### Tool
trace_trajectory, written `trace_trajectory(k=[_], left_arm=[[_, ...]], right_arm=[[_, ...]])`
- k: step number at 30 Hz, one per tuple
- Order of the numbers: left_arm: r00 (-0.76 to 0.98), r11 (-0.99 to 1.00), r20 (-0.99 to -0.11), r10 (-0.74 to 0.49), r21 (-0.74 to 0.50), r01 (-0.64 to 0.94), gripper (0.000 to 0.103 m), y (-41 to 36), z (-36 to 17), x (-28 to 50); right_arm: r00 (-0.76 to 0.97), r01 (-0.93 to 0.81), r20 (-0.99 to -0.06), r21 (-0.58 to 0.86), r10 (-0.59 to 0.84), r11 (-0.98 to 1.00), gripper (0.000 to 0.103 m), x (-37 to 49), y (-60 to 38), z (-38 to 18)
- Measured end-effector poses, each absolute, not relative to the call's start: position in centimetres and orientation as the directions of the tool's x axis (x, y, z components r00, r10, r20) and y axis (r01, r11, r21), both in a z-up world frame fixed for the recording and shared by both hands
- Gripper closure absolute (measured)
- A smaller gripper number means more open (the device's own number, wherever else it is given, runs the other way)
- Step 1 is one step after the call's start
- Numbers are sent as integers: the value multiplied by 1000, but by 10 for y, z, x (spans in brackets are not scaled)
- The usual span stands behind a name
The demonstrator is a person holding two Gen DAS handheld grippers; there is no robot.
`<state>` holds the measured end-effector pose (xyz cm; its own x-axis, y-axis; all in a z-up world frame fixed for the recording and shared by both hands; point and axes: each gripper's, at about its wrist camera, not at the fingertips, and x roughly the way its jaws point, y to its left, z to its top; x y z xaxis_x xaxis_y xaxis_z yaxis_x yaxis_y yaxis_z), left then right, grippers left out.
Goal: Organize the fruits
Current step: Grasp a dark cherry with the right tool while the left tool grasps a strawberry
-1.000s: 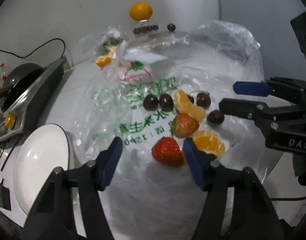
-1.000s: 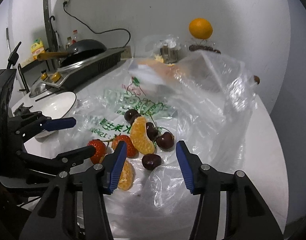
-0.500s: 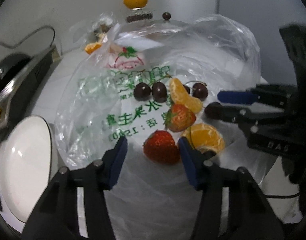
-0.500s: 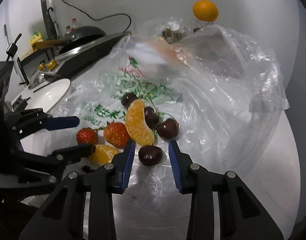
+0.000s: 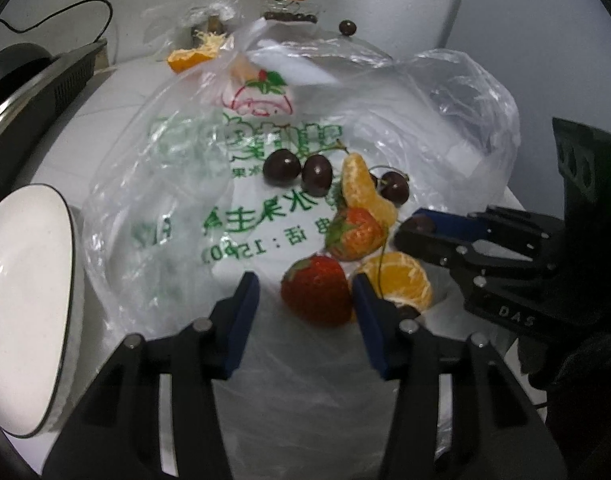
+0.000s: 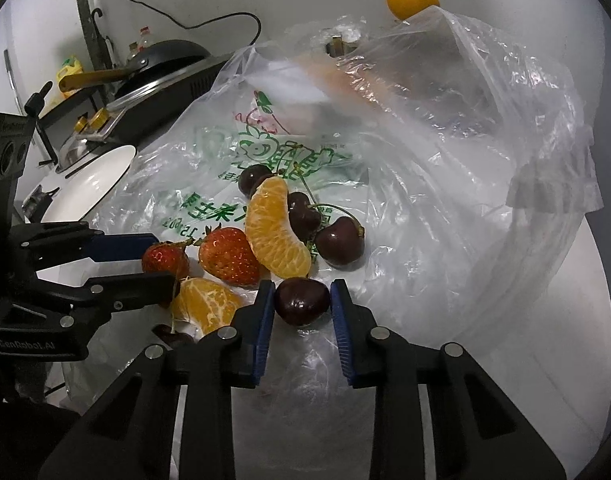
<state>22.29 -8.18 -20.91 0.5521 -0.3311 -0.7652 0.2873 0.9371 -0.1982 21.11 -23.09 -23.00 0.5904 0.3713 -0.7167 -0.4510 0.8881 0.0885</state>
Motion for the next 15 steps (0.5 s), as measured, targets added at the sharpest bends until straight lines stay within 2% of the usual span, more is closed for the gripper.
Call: trace_trajectory(k=[1, 15], left_arm=[[546, 932, -763, -346, -212, 294, 65, -82, -209, 222], [583, 924, -727, -363, -201, 325, 66, -77, -191, 210]], right_arm=[[592, -449, -717, 87, 369, 889, 74, 211, -231, -230], [645, -427, -678, 63, 353, 902, 74, 201, -231, -205]])
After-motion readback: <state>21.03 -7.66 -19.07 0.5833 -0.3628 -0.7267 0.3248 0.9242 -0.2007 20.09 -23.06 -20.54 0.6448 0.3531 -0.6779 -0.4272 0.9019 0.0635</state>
